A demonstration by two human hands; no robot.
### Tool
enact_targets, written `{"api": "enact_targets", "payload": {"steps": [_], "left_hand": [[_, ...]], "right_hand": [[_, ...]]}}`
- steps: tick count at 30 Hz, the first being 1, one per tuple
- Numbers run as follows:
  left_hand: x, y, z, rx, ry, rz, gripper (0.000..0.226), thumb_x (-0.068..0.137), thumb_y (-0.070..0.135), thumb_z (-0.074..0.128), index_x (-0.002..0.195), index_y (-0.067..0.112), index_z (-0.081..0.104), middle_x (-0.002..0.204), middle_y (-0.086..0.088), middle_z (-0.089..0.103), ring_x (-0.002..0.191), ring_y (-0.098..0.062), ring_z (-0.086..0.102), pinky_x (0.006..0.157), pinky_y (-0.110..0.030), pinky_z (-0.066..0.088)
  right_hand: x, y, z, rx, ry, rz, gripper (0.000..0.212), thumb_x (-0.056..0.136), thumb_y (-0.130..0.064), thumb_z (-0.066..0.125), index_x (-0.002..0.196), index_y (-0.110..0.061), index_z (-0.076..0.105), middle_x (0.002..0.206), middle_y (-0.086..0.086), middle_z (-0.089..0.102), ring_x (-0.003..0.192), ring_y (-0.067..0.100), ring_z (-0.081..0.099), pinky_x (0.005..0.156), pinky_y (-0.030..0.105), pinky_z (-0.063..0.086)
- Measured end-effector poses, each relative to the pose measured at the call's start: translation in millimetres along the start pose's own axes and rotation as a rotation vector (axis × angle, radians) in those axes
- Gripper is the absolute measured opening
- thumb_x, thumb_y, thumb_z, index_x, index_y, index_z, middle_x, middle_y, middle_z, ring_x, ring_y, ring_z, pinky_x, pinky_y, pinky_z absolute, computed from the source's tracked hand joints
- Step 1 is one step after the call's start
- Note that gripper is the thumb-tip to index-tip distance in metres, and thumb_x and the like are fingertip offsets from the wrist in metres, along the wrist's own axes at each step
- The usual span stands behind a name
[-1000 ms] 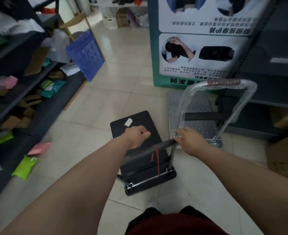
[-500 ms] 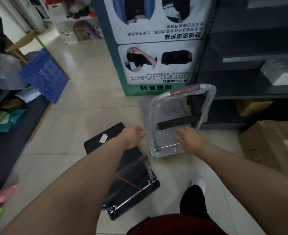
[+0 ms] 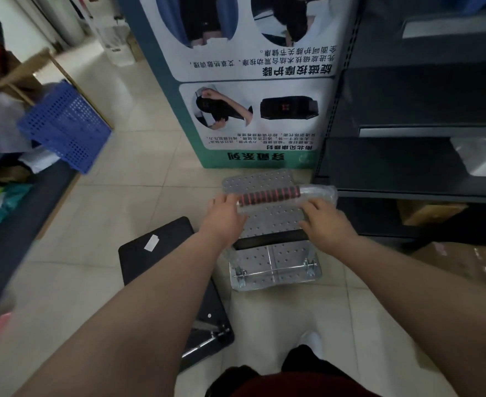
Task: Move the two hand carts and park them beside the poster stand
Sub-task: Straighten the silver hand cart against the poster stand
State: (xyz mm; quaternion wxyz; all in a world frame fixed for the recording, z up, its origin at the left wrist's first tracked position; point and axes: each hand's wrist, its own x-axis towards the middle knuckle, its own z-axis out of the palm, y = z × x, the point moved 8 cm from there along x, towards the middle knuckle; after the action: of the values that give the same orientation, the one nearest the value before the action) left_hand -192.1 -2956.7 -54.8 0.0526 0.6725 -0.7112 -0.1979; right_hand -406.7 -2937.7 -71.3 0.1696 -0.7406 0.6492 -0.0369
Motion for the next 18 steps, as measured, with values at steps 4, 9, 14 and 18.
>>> {"api": "enact_targets", "payload": {"steps": [4,9,14,18], "left_hand": [[10.5,2.2,13.0,0.100,-0.092,-0.051,0.057,0.092,0.030,0.053,0.143,0.019,0.033,0.144,-0.012,0.035,0.129,-0.034,0.033,0.104,-0.047,0.034],[21.7,-10.9,25.9,0.130,-0.176,-0.103,0.064,0.090,0.029,0.055,0.146,0.026,0.025,0.148,-0.009,0.032,0.132,-0.035,0.029,0.102,-0.050,0.035],[43.0,-23.0,32.2,0.085,-0.187,-0.111,0.068,0.089,0.024,0.057,0.146,0.031,0.022,0.146,-0.008,0.034,0.129,-0.036,0.032,0.100,-0.053,0.038],[65.4,-32.3,38.6,0.072,-0.228,-0.110,0.065,0.089,0.025,0.057,0.145,0.030,0.025,0.141,-0.009,0.039,0.126,-0.035,0.036,0.099,-0.050,0.039]], "right_hand": [[17.7,15.9,-2.5,-0.033,-0.013,-0.007,0.048,0.091,-0.033,0.053,0.135,-0.017,0.041,0.143,0.009,0.039,0.129,0.031,0.038,0.101,0.045,0.037],[37.2,22.5,9.4,-0.014,-0.100,0.000,0.053,0.094,-0.034,0.048,0.142,-0.017,0.032,0.153,0.008,0.027,0.140,0.029,0.026,0.110,0.050,0.030],[56.4,24.5,10.5,-0.006,-0.088,0.021,0.059,0.094,-0.030,0.048,0.147,-0.019,0.022,0.156,0.007,0.022,0.143,0.029,0.020,0.114,0.050,0.023],[80.4,28.1,8.6,-0.055,-0.080,0.069,0.061,0.098,-0.027,0.039,0.151,-0.018,0.011,0.160,0.004,0.012,0.148,0.024,0.007,0.119,0.048,0.011]]}}
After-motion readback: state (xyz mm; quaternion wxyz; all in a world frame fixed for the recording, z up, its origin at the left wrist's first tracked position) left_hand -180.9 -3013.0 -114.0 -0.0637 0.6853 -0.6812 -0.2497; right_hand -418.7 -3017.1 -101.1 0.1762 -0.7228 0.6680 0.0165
